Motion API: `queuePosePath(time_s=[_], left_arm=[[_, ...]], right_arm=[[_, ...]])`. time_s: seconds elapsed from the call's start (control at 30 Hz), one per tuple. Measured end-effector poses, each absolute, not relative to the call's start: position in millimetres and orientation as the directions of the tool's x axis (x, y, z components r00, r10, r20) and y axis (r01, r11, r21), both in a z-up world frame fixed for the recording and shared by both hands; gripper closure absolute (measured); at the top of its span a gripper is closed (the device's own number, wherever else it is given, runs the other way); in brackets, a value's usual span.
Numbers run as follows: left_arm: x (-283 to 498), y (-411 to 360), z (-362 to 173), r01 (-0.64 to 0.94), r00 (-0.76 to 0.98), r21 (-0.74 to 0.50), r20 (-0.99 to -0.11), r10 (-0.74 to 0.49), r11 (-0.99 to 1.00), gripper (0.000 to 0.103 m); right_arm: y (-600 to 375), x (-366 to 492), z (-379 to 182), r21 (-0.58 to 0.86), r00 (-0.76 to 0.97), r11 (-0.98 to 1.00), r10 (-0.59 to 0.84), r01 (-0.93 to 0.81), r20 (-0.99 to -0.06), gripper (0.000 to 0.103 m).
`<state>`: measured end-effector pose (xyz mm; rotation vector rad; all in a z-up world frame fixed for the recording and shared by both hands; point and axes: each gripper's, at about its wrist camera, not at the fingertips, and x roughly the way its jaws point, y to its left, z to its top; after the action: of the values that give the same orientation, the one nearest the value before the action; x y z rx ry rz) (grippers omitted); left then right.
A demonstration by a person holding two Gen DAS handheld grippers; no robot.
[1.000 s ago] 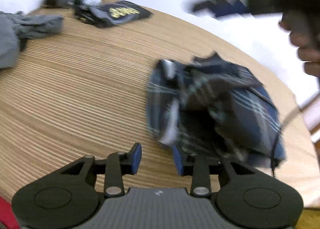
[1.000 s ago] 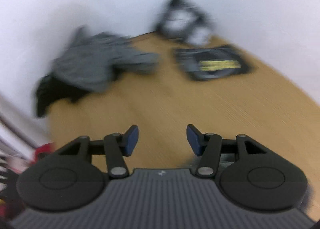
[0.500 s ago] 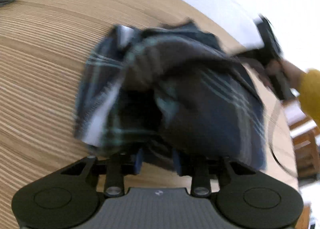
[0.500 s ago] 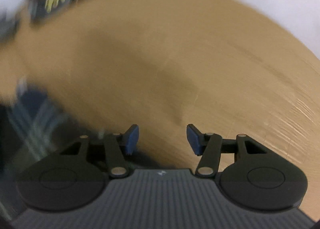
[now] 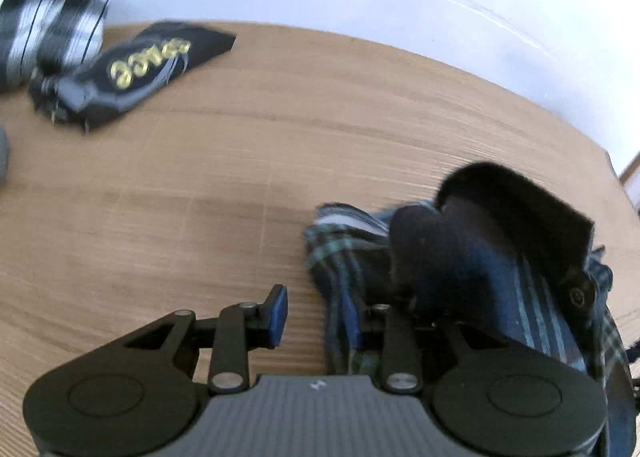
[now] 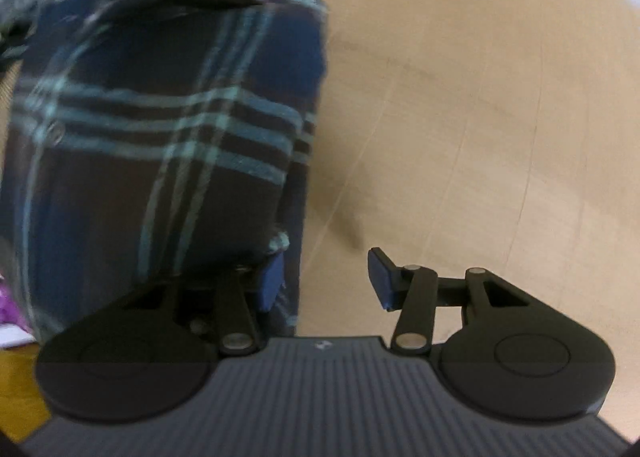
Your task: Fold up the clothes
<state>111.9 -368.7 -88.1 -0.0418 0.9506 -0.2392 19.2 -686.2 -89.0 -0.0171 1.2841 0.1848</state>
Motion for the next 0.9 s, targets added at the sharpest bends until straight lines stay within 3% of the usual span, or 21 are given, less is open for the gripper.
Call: queuePosePath(time_s=[0.1, 0.23, 0.33, 0.43, 0.57, 0.6, 0.63, 0.67, 0.7, 0.73, 0.83, 0.9], left_arm=[[107, -357, -70, 0.211, 0.562, -0.134, -0.794, -0.233, 0.968, 0.068], [100, -357, -42, 0.305, 0.554, -0.153, -0.774, -0.306, 0.940, 0.061], [100, -368, -40, 0.336, 0.534, -0.173, -0.774, -0.339, 0.926, 0.058], [106, -373, -53, 0.307, 0.507, -0.201, -0.793, -0.339, 0.930, 0.057], [118, -370, -69, 0.248, 0.474, -0.283, -0.799, -0.370, 0.927, 0.057], [119, -370, -73, 0.235, 0.469, -0.301, -0.797, -0.379, 0.924, 0.057], [119, -370, -75, 0.224, 0.466, -0.314, -0.797, -0.385, 0.923, 0.059], [119, -371, -79, 0.208, 0.464, -0.329, -0.796, -0.389, 0.921, 0.068], [119, -372, -80, 0.195, 0.465, -0.339, -0.794, -0.391, 0.920, 0.076], [116, -374, -76, 0.185, 0.488, -0.326, -0.788, -0.374, 0.927, 0.093], [106, -386, -53, 0.141, 0.627, -0.174, -0.747, -0.224, 0.975, 0.094], [112, -392, -54, 0.110, 0.648, -0.068, -0.751, -0.123, 0.992, 0.094]], right_arm=[[-715, -4, -68, 0.186, 0.417, 0.983, 0.169, 0.001, -0.893, 0.052], [-769, 4, -47, 0.497, 0.630, 0.863, 0.333, 0.096, -0.701, 0.035], [-775, 37, -65, 0.576, 0.627, 0.817, 0.435, 0.026, -0.646, 0.033], [-761, 68, -93, 0.586, 0.538, 0.810, 0.492, 0.006, -0.685, 0.031], [-742, 75, -106, 0.640, 0.470, 0.765, 0.593, -0.075, -0.654, 0.032], [-738, 74, -106, 0.647, 0.466, 0.756, 0.610, -0.099, -0.641, 0.038], [-721, 80, -106, 0.644, 0.475, 0.754, 0.617, -0.130, -0.627, 0.062], [-710, 81, -98, 0.626, 0.501, 0.761, 0.615, -0.172, -0.609, 0.082], [-706, 75, -85, 0.603, 0.531, 0.768, 0.611, -0.217, -0.587, 0.089], [-699, 69, -72, 0.568, 0.568, 0.778, 0.605, -0.270, -0.558, 0.089], [-686, 54, -42, 0.436, 0.680, 0.822, 0.557, -0.367, -0.477, 0.089], [-684, 60, -46, 0.380, 0.716, 0.856, 0.506, -0.350, -0.480, 0.089]])
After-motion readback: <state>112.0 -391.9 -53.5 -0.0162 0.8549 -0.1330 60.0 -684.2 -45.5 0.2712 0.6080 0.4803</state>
